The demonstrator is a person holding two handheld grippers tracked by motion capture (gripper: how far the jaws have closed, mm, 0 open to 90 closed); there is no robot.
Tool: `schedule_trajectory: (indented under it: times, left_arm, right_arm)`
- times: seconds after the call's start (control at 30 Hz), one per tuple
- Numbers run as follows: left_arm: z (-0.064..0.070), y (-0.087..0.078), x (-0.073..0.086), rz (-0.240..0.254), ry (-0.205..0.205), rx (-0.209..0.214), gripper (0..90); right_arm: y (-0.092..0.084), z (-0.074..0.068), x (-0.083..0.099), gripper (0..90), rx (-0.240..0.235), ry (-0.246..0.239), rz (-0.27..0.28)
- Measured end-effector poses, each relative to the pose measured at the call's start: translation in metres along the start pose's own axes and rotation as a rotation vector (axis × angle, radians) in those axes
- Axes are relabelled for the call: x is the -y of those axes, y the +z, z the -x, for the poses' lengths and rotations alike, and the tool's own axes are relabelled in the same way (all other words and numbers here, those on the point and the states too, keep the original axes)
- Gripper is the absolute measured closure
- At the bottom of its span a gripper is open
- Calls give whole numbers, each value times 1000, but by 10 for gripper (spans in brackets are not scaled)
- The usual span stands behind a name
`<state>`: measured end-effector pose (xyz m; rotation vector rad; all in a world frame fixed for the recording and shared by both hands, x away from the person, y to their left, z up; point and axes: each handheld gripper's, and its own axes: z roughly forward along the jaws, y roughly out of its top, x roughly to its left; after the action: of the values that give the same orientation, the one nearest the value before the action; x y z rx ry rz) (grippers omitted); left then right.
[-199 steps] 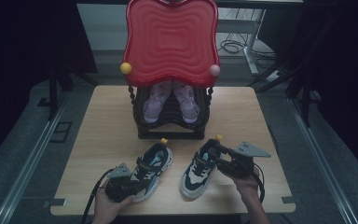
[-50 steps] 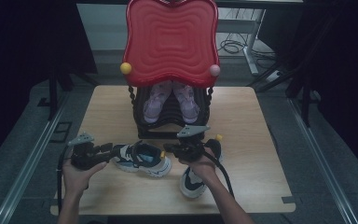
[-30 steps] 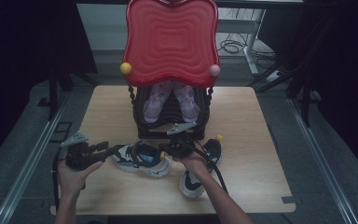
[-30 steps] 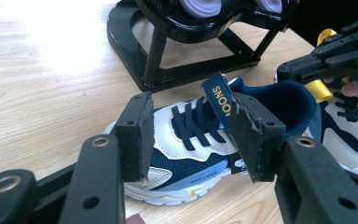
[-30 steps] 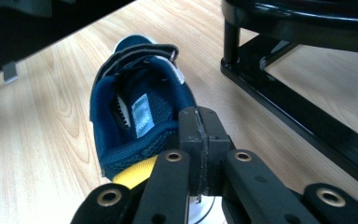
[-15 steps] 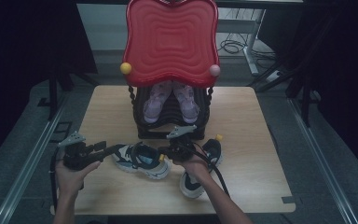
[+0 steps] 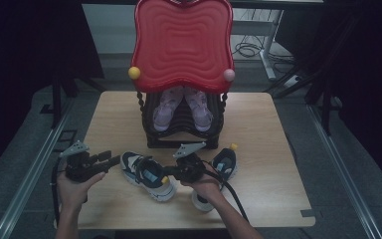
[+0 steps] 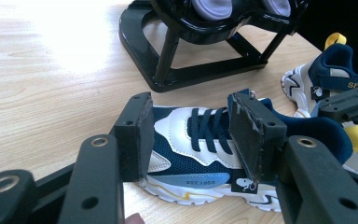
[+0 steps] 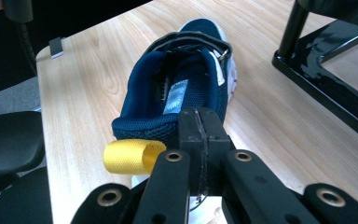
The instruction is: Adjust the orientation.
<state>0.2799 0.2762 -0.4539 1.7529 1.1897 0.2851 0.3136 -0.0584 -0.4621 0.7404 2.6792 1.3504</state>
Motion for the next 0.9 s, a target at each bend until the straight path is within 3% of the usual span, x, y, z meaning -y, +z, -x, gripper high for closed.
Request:
schedule_trajectory:
  times: [0.17, 0.4, 0.9]
  left_arm:
    - [-1, -1, 0, 2, -2, -3, 496]
    - [-3, -3, 1, 5, -6, -8, 495]
    - [-3, -3, 2, -2, -10, -10, 493]
  right_arm:
    - [2, -7, 1, 891, -10, -7, 1]
    - [9, -25, 1, 891, -60, -25, 8]
    - [19, -40, 3, 892, -116, -31, 22]
